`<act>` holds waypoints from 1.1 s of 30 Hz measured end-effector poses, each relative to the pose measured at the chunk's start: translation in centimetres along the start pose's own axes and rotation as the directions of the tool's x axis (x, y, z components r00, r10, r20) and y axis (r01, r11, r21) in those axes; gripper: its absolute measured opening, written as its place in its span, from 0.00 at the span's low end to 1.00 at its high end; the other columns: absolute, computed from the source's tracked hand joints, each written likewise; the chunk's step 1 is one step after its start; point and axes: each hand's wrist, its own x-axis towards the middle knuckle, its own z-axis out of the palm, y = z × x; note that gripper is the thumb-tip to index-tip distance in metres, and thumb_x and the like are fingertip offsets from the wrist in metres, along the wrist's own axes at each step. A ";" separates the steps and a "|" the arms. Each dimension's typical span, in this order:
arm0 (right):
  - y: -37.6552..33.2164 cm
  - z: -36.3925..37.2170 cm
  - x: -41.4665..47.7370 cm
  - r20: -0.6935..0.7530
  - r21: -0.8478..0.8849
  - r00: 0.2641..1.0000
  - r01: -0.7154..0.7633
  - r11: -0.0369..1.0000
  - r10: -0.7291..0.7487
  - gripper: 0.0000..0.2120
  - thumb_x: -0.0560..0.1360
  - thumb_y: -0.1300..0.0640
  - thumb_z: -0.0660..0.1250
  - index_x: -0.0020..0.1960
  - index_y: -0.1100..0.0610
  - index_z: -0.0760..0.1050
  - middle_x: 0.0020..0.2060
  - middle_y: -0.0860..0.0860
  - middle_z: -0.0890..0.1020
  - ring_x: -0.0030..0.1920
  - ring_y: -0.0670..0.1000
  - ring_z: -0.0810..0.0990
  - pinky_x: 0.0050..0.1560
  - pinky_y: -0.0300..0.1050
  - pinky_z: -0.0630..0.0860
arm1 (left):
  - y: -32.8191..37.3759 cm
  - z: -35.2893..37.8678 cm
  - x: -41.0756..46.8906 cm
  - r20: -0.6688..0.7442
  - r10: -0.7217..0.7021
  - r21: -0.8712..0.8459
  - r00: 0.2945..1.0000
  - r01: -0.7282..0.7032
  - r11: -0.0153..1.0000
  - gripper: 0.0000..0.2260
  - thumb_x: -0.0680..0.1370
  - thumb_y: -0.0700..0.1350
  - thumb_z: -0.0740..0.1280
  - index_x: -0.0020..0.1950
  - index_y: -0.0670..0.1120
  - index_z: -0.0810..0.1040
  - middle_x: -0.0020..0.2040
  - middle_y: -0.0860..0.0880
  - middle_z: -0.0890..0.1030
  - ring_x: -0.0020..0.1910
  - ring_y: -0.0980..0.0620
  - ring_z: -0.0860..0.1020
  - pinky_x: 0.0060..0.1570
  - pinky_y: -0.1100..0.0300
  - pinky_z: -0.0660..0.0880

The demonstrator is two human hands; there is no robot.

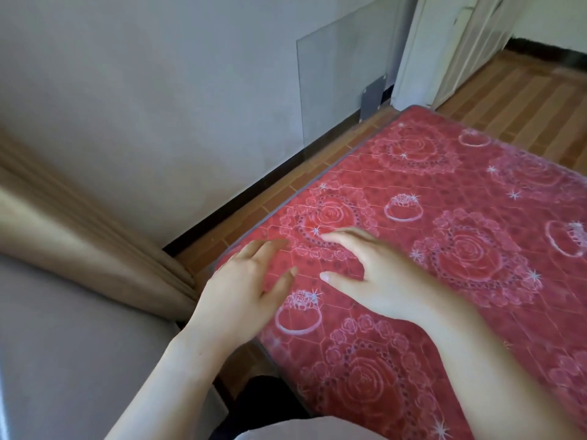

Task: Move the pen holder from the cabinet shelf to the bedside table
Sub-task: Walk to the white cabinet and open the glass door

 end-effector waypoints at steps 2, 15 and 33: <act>-0.4 0.2 1.4 0.014 0.005 1.000 0.007 1.000 -0.007 0.26 0.74 0.41 0.61 0.69 0.41 0.58 0.68 0.34 0.60 0.65 0.37 0.62 0.61 0.39 0.61 | -1.0 -0.4 0.9 -0.018 -0.003 -0.026 1.000 0.002 1.000 0.20 0.75 0.61 0.56 0.65 0.58 0.66 0.64 0.60 0.70 0.40 0.61 0.78 0.50 0.55 0.74; -5.7 2.6 17.7 -0.179 -0.037 0.975 -0.142 0.989 0.133 0.26 0.74 0.41 0.61 0.69 0.44 0.60 0.68 0.38 0.64 0.63 0.36 0.63 0.60 0.36 0.62 | -15.8 -6.5 16.8 0.135 0.230 -0.080 0.964 -0.220 0.972 0.23 0.74 0.63 0.54 0.66 0.57 0.66 0.65 0.58 0.71 0.58 0.58 0.73 0.56 0.56 0.73; -10.8 2.3 33.5 -0.199 -0.033 0.973 -0.130 0.991 0.121 0.28 0.73 0.42 0.63 0.70 0.48 0.61 0.69 0.45 0.65 0.66 0.45 0.65 0.63 0.38 0.62 | -25.1 -14.9 28.4 0.173 0.246 -0.038 0.954 -0.244 0.969 0.22 0.76 0.60 0.56 0.69 0.56 0.64 0.67 0.56 0.69 0.61 0.57 0.71 0.58 0.56 0.72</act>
